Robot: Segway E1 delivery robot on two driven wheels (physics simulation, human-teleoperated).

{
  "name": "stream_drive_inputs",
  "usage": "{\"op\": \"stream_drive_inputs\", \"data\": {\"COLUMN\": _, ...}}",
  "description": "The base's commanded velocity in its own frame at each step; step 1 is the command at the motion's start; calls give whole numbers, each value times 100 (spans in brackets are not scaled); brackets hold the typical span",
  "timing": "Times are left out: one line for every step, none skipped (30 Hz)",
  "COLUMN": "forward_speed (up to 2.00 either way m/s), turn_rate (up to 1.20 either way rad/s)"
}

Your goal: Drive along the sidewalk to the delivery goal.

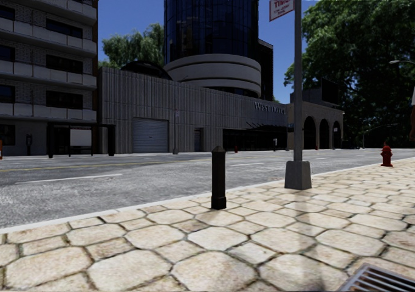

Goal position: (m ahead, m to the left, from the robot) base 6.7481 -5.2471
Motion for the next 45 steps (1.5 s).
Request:
{"op": "stream_drive_inputs", "data": {"forward_speed": 96, "turn_rate": -32}}
{"op": "stream_drive_inputs", "data": {"forward_speed": 96, "turn_rate": -36}}
{"op": "stream_drive_inputs", "data": {"forward_speed": 96, "turn_rate": -37}}
{"op": "stream_drive_inputs", "data": {"forward_speed": 95, "turn_rate": -37}}
{"op": "stream_drive_inputs", "data": {"forward_speed": 95, "turn_rate": -37}}
{"op": "stream_drive_inputs", "data": {"forward_speed": 95, "turn_rate": -37}}
{"op": "stream_drive_inputs", "data": {"forward_speed": 95, "turn_rate": -37}}
{"op": "stream_drive_inputs", "data": {"forward_speed": 95, "turn_rate": -37}}
{"op": "stream_drive_inputs", "data": {"forward_speed": 95, "turn_rate": -37}}
{"op": "stream_drive_inputs", "data": {"forward_speed": 95, "turn_rate": -37}}
{"op": "stream_drive_inputs", "data": {"forward_speed": 95, "turn_rate": -37}}
{"op": "stream_drive_inputs", "data": {"forward_speed": 95, "turn_rate": -37}}
{"op": "stream_drive_inputs", "data": {"forward_speed": 95, "turn_rate": -37}}
{"op": "stream_drive_inputs", "data": {"forward_speed": 95, "turn_rate": -37}}
{"op": "stream_drive_inputs", "data": {"forward_speed": 95, "turn_rate": -37}}
{"op": "stream_drive_inputs", "data": {"forward_speed": 95, "turn_rate": -37}}
{"op": "stream_drive_inputs", "data": {"forward_speed": 95, "turn_rate": -37}}
{"op": "stream_drive_inputs", "data": {"forward_speed": 95, "turn_rate": -37}}
{"op": "stream_drive_inputs", "data": {"forward_speed": 95, "turn_rate": -37}}
{"op": "stream_drive_inputs", "data": {"forward_speed": 95, "turn_rate": -37}}
{"op": "stream_drive_inputs", "data": {"forward_speed": 95, "turn_rate": -37}}
{"op": "stream_drive_inputs", "data": {"forward_speed": 95, "turn_rate": -37}}
{"op": "stream_drive_inputs", "data": {"forward_speed": 95, "turn_rate": -37}}
{"op": "stream_drive_inputs", "data": {"forward_speed": 95, "turn_rate": -37}}
{"op": "stream_drive_inputs", "data": {"forward_speed": 95, "turn_rate": -37}}
{"op": "stream_drive_inputs", "data": {"forward_speed": 95, "turn_rate": -37}}
{"op": "stream_drive_inputs", "data": {"forward_speed": 95, "turn_rate": -37}}
{"op": "stream_drive_inputs", "data": {"forward_speed": 95, "turn_rate": -37}}
{"op": "stream_drive_inputs", "data": {"forward_speed": 95, "turn_rate": -37}}
{"op": "stream_drive_inputs", "data": {"forward_speed": 95, "turn_rate": -37}}
{"op": "stream_drive_inputs", "data": {"forward_speed": 95, "turn_rate": -37}}
{"op": "stream_drive_inputs", "data": {"forward_speed": 95, "turn_rate": -37}}
{"op": "stream_drive_inputs", "data": {"forward_speed": 95, "turn_rate": -37}}
{"op": "stream_drive_inputs", "data": {"forward_speed": 95, "turn_rate": -37}}
{"op": "stream_drive_inputs", "data": {"forward_speed": 95, "turn_rate": -37}}
{"op": "stream_drive_inputs", "data": {"forward_speed": 95, "turn_rate": -37}}
{"op": "stream_drive_inputs", "data": {"forward_speed": 95, "turn_rate": -37}}
{"op": "stream_drive_inputs", "data": {"forward_speed": 95, "turn_rate": -37}}
{"op": "stream_drive_inputs", "data": {"forward_speed": 95, "turn_rate": -37}}
{"op": "stream_drive_inputs", "data": {"forward_speed": 95, "turn_rate": -37}}
{"op": "stream_drive_inputs", "data": {"forward_speed": 95, "turn_rate": -37}}
{"op": "stream_drive_inputs", "data": {"forward_speed": 95, "turn_rate": -37}}
{"op": "stream_drive_inputs", "data": {"forward_speed": 95, "turn_rate": -37}}
{"op": "stream_drive_inputs", "data": {"forward_speed": 95, "turn_rate": -37}}
{"op": "stream_drive_inputs", "data": {"forward_speed": 95, "turn_rate": -37}}
